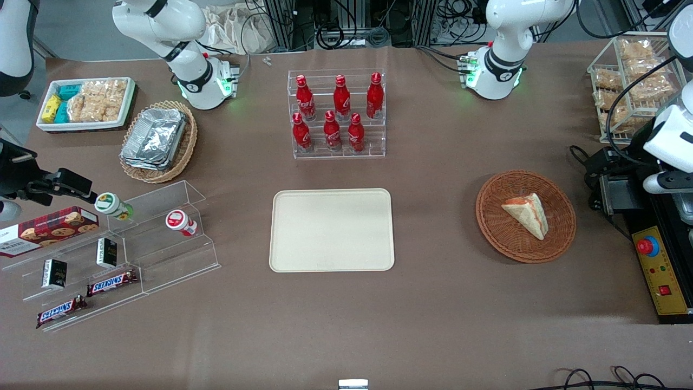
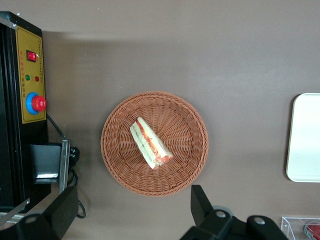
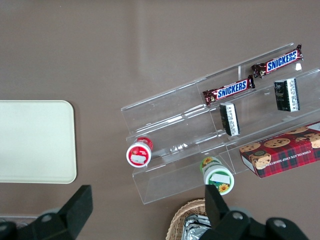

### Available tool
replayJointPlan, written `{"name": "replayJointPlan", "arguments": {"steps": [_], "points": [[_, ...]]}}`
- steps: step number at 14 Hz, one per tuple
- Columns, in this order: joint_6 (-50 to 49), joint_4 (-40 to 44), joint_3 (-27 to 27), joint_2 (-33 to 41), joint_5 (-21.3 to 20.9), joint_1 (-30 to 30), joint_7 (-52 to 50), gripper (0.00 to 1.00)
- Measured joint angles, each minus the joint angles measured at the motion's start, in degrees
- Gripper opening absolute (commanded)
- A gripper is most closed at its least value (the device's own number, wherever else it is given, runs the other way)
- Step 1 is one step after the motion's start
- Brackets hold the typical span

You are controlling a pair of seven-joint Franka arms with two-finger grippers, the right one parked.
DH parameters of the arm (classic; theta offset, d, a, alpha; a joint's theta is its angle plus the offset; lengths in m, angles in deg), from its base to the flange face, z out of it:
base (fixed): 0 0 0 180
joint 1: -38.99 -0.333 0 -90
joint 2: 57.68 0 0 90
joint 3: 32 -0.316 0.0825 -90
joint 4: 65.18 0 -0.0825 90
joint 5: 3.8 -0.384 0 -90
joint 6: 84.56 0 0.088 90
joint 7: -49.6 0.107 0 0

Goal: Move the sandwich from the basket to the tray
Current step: 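Move the left gripper toward the wrapped sandwich in the wicker basket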

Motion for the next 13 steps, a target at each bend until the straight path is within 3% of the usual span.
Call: {"name": "replayJointPlan", "arguments": {"steps": [7, 13], "points": [[-1.24, 0.06, -0.08, -0.72, 0.06, -0.01, -1.24, 1.00], [-2.06, -2.28, -0.16, -4.16, 0.18, -0.03, -23.59, 1.00]]}}
